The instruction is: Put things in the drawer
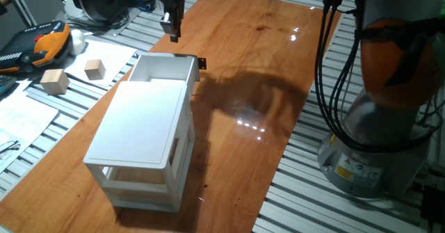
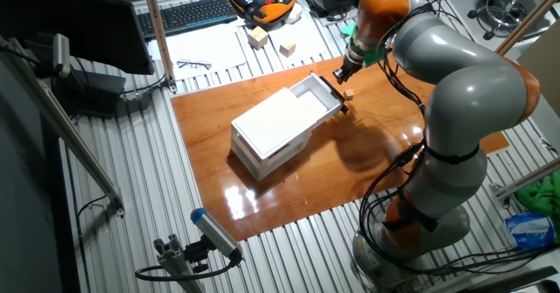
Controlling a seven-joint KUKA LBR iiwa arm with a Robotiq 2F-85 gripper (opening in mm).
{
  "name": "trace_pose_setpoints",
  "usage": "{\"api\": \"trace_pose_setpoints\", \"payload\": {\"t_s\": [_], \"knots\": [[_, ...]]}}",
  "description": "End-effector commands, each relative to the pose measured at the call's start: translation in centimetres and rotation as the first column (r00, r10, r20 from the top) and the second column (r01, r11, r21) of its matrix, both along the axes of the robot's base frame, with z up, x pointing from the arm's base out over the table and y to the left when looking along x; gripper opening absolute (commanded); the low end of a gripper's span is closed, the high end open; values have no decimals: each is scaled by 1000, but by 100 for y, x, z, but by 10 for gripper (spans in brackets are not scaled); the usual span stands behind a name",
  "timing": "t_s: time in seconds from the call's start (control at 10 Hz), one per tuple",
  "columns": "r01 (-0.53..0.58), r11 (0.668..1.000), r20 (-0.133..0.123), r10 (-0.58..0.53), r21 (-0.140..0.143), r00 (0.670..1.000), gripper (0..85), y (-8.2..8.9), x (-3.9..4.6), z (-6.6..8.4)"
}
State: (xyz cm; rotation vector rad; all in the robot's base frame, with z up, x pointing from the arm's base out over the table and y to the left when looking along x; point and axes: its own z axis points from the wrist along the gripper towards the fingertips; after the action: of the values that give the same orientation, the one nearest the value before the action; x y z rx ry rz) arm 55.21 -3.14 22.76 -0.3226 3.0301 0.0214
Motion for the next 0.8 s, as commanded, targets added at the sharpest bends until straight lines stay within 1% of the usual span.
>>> {"api": "trace_pose_setpoints", "payload": {"t_s": [0.0, 0.2, 0.3, 0.4, 0.5, 0.7], "knots": [[12, 1000, 1, -12, 0, 1000, 0, -7, -17, 18], [18, 999, 13, -18, -34, 1000, 0, -52, -67, 44], [23, 999, 10, -22, -31, 1000, 0, -40, -56, 41], [33, 999, 9, -33, -17, 999, 0, -53, -56, 32], [30, 999, 17, -30, -25, 999, 0, -69, -55, 20], [33, 999, 21, -33, -34, 999, 0, -80, -51, 9]]}}
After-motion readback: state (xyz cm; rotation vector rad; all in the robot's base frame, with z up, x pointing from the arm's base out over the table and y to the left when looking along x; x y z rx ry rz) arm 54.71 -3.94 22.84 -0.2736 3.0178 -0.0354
